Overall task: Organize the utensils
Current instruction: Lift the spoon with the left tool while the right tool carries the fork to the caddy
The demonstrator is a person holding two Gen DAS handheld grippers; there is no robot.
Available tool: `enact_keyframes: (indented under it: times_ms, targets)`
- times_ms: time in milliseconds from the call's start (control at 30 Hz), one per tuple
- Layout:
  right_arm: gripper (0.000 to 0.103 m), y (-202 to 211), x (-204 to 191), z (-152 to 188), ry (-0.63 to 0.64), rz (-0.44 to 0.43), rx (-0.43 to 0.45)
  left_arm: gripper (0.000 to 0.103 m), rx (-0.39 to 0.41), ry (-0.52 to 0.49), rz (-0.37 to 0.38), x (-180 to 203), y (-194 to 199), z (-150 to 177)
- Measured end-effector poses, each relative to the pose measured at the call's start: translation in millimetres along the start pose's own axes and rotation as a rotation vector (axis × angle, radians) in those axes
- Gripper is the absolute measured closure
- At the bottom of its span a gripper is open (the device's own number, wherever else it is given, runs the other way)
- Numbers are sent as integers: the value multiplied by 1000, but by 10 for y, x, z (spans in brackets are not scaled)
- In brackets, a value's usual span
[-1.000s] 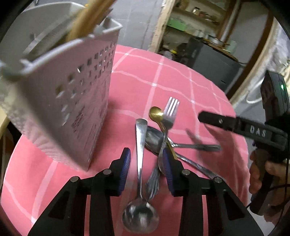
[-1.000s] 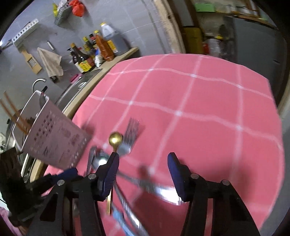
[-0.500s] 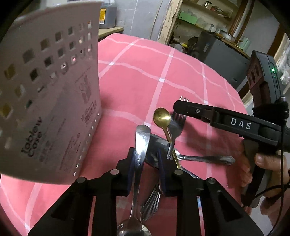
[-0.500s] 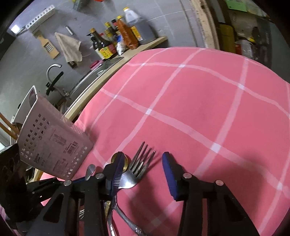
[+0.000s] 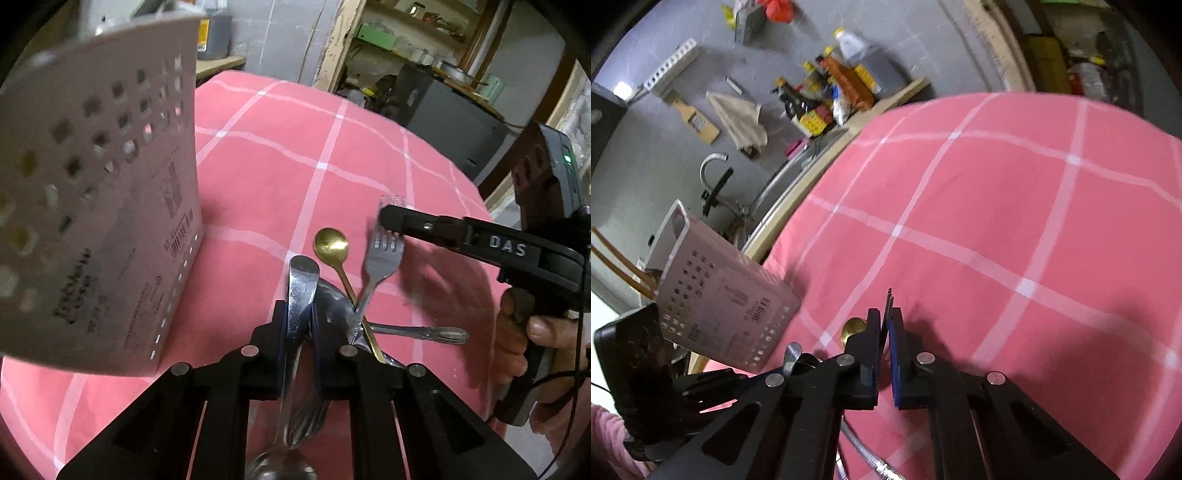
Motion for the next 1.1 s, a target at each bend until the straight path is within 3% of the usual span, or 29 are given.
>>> enact_keyframes:
  times_ms: [167,367,467,800,1100]
  targets:
    - [99,313,-188,106,0,51,78,96,50,-5,65,31,196,35]
    - [100,629,-474,215,50,135,184,97,135,-48,96,75,453,81]
    - [100,808,-627,271,72,188,243,103,170,-82,105,109,530,103]
    - [100,1093,-853,424,58,291,343,103,263,-127,157,141,843,124]
    - [100,1421,-1340,328,121,427,485,103,400,-123,255,7,1515,-195]
Point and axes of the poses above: each gripper's, at about its wrist camera, not at the fingertips, and y roughly against the way its jaws point, x to its right, z to its underside, the point moved 2 cm from there along -y, roughly the way its jaws point, and after that the axes turned 4 degrees about -z, right-handed, at the moved point
